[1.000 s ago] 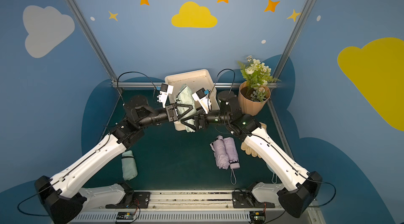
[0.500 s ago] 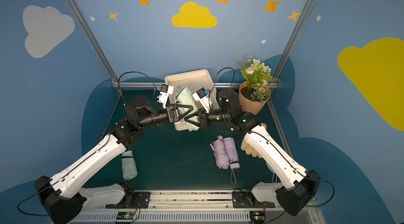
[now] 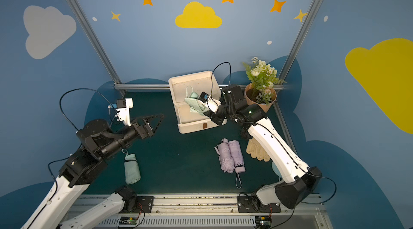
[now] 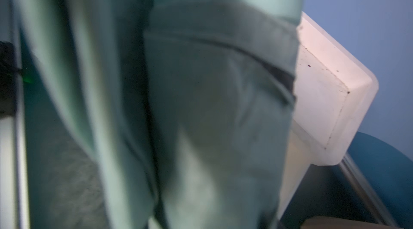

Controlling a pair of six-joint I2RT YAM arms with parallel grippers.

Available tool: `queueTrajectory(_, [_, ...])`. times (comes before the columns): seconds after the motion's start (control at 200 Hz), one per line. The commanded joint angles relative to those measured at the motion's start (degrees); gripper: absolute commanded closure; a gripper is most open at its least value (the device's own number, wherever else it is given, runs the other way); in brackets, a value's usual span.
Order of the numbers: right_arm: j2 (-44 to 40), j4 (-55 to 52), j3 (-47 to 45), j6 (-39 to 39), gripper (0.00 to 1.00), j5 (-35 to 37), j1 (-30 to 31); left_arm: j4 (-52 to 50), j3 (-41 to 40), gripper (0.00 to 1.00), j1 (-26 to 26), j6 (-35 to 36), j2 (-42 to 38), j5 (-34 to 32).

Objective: Place the umbrella in the drawer by color
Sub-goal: Place the umbrella in the drawer.

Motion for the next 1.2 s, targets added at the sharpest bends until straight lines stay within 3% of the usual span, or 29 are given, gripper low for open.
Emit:
queueTrajectory(0.0, [1.7,3.2,-0.2,-19.7,0.89,13.5,1.5,-9.4,-4.0,0.0,2.3,-2.2,-2.4,-4.0])
queueTrajectory(0.15, [3.7,6.5,-1.5,-31.5,0.88,14.6,1.6,-13.1,-7.8,0.0,5.5,-3.9,-5.6,-3.9])
queueTrajectory(0.39, [8.6,8.8,0.1,-39.5,0.84,15.8,1.8,-13.7,-9.2,0.0,8.6,-4.1,-5.4,-2.0])
queueTrajectory(0.986, [19.4,7.3,8.6,-39.5,0.77,14.6,0.6,-11.3,-10.6,0.0,10.3,-4.3,-2.6,1.0])
queueTrajectory(1.196, [20.0,8.0,9.7,-38.2,0.66,12.5,0.0,-10.7,-10.7,0.0,10.9,-4.3,-2.1,1.3])
